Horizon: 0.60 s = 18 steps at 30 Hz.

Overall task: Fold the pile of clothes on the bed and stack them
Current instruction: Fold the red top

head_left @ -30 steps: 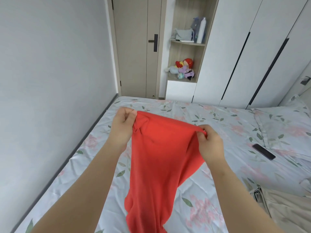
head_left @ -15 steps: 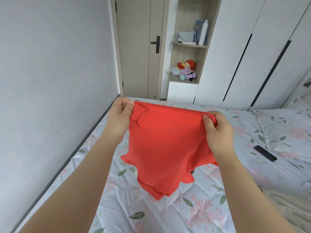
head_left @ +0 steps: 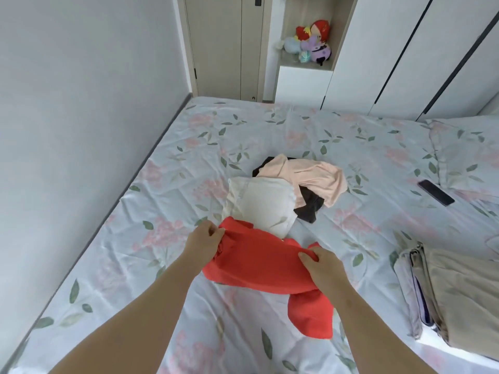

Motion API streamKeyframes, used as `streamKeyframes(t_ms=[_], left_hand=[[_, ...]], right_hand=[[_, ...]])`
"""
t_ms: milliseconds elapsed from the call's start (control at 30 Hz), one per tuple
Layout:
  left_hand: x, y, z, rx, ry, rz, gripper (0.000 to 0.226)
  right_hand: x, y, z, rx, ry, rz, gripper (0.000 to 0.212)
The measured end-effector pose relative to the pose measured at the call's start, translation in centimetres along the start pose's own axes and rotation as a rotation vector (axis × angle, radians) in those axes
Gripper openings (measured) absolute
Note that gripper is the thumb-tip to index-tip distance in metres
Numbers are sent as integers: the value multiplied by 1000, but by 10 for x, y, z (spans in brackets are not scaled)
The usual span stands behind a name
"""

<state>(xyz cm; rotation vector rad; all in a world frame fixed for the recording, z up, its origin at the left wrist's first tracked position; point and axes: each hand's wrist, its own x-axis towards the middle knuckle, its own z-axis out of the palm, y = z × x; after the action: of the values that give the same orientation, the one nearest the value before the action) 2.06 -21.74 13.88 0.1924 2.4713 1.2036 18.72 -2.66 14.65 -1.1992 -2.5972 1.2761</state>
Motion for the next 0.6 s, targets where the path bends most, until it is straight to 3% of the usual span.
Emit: streamKeyframes(t_ms=[200,333,600], left_hand=[[-16,-58,24,150,-90,-110,24],[-25,-85,38,199,-132,-210,23],[-15,-96,58,283,-166,-258,22]], right_hand=[[-19,44,39,-81,-184,123,22],[-26,63,56,-11,-256,198,19],[-9,80,67,-102,-335,178,11]])
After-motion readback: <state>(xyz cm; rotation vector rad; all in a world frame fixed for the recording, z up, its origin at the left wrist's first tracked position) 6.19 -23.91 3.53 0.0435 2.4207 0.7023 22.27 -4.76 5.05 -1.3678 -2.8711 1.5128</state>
